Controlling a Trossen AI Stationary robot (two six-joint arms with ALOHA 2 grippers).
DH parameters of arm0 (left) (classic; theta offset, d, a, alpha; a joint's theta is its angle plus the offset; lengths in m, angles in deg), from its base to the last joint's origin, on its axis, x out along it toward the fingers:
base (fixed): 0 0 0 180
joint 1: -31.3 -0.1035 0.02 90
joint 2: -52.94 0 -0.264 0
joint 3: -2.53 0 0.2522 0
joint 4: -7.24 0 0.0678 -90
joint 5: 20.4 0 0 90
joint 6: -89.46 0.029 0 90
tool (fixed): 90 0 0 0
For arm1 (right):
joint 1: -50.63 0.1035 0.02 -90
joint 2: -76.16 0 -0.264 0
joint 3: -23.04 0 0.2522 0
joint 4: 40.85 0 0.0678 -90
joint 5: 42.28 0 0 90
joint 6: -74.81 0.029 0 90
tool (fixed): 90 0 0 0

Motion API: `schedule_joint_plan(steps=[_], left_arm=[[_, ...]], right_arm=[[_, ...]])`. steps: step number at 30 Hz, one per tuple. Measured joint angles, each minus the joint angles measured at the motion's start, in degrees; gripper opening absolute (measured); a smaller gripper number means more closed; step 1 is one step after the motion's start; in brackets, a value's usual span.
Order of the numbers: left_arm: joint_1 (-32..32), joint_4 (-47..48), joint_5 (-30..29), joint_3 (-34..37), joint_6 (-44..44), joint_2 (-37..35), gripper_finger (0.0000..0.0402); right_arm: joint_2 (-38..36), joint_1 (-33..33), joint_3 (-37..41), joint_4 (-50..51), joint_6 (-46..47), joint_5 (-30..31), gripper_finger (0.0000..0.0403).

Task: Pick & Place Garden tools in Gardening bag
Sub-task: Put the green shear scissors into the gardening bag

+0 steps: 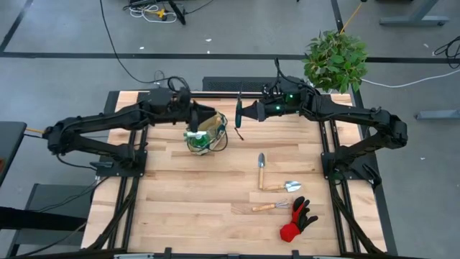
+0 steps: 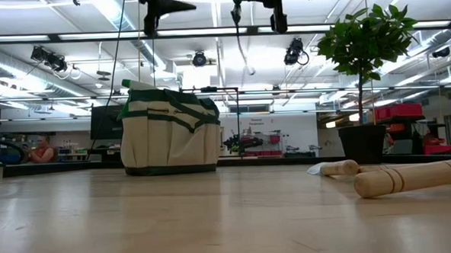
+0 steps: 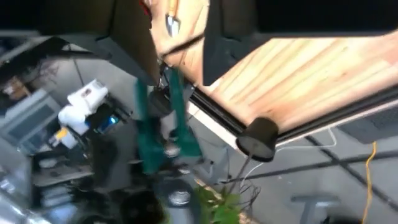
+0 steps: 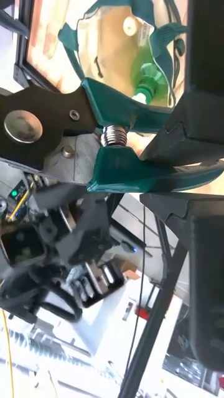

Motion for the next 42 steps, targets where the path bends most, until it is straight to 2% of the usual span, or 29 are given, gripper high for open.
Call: schedule_joint_plan(steps=[7,13,21,42], left_arm=[[-2.0,-1.7,2.3,0.0,-7.4,3.3,0.0217],[-2.3,-3.3,4.2,0.0,-11.3,5.5,0.0250],[-2.3,-13.7,8.0,0.0,-15.1,9.3,0.0246],[-0.4,-16.6,7.5,0.0,-15.0,13.0,0.0245]], right_arm=[[0.0,0.0,0.0,-0.3,0.0,-0.3,0.0051],[0.0,0.0,0.0,-1.3,0.0,-2.3,0.0051],[0.0,0.0,0.0,-3.7,0.0,-2.9,0.0051],[0.0,0.0,0.0,-3.5,-1.5,-2.7,0.0051]])
